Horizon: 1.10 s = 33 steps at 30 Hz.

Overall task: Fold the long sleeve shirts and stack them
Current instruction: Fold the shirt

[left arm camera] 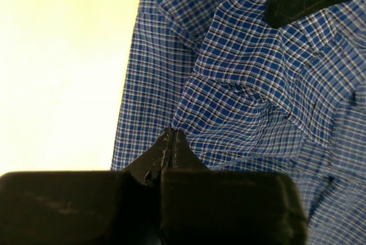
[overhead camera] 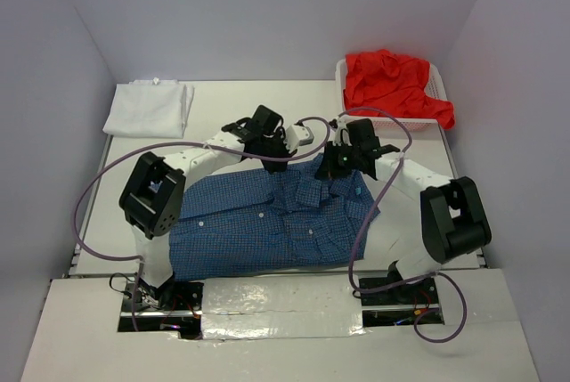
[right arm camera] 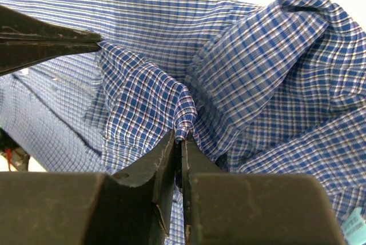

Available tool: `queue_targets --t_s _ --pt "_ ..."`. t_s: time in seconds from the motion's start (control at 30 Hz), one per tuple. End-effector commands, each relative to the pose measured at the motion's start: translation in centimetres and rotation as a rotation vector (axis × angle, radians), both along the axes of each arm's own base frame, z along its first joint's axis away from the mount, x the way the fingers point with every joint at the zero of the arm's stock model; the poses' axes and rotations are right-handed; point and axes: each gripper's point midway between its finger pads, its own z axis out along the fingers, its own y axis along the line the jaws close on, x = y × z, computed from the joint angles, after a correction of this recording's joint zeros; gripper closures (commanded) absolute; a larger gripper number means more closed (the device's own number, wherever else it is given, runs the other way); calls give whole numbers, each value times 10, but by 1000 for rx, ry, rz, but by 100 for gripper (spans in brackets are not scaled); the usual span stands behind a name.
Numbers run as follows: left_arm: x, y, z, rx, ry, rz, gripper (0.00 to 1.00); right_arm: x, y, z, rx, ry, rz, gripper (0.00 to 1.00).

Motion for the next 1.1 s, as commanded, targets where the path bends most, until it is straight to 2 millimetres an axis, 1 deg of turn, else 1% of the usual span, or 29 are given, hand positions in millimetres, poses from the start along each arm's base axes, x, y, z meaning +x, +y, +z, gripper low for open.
queue_targets --t_s 0.0,0.07,0.1,0.17,0.2,0.23,0.3,0.33,0.37,0.4,0.43,0.47,0.5,0.57,0.6,0.63,0.67,0.7,0.73,0.77,0.8,0.83,0.87,0.93,0.97,1.0,1.03,1.07 --pt "11 -5 -8 -9 -24 34 100 25 2 10 4 -60 -17 86" --pt "13 -6 -13 -11 -18 45 100 29 -2 4 -20 -50 -40 82" --pt "12 -6 -16 -14 -10 45 100 31 -4 3 -22 -47 -47 75" --pt "9 -11 -22 -40 15 45 100 34 -5 2 -27 -48 -57 69" --pt "7 -13 -24 -44 26 41 98 37 -7 -1 -32 -43 -66 63" --pt "7 -14 -25 -49 31 48 90 41 -9 3 -34 -48 -74 60" --pt "9 -12 -24 -46 32 72 80 47 -15 6 -46 -56 -99 55" --pt "10 -11 -22 -43 32 86 71 53 -20 13 -43 -67 -120 53" --pt "14 -9 -20 -31 18 107 67 56 -23 18 -44 -79 -134 50" --pt "17 -7 -17 -24 7 117 65 60 -28 29 -37 -106 -150 50" --pt "19 -6 -12 -21 -5 129 61 61 -31 34 -35 -118 -160 49" --pt "22 -4 -6 -18 -15 136 60 62 -33 40 -31 -127 -175 46" --pt "23 -3 -3 -12 -24 144 56 62 -38 51 -25 -158 -195 45" --pt "27 -3 12 -20 -42 159 54 61 -43 61 -16 -180 -218 44" --pt "27 -3 17 -22 -43 163 52 57 -44 62 -13 -176 -230 44" --pt "27 -4 25 -34 -47 168 51 52 -43 75 10 -203 -232 45" --pt "26 -5 38 -51 -51 164 51 42 -39 85 61 -212 -238 50" --pt "25 -7 40 -57 -44 158 52 38 -34 79 81 -192 -239 52" --pt "22 -9 52 -80 -45 152 52 29 -28 90 118 -215 -233 55" --pt "18 -12 60 -100 -38 136 52 18 -15 91 145 -209 -206 64" --pt "4 -18 66 -137 13 97 53 8 -8 89 182 -187 -212 69" --pt "-5 -22 67 -155 44 79 54 0 0 86 202 -172 -197 74" --pt "-17 -23 58 -157 88 60 55 -9 11 79 223 -152 -175 80" --pt "-40 -31 47 -170 142 7 56 -18 19 71 272 -84 -175 86" --pt "-50 -27 29 -138 170 4 57 -20 20 56 270 -43 -187 94" --pt "-55 -29 21 -124 165 -9 57 -21 19 49 269 -15 -200 96" --pt "-61 -25 7 -97 180 -7 57 -24 20 40 269 25 -212 100" --pt "-64 -25 0 -89 182 -11 57 -24 20 25 251 67 -222 100"
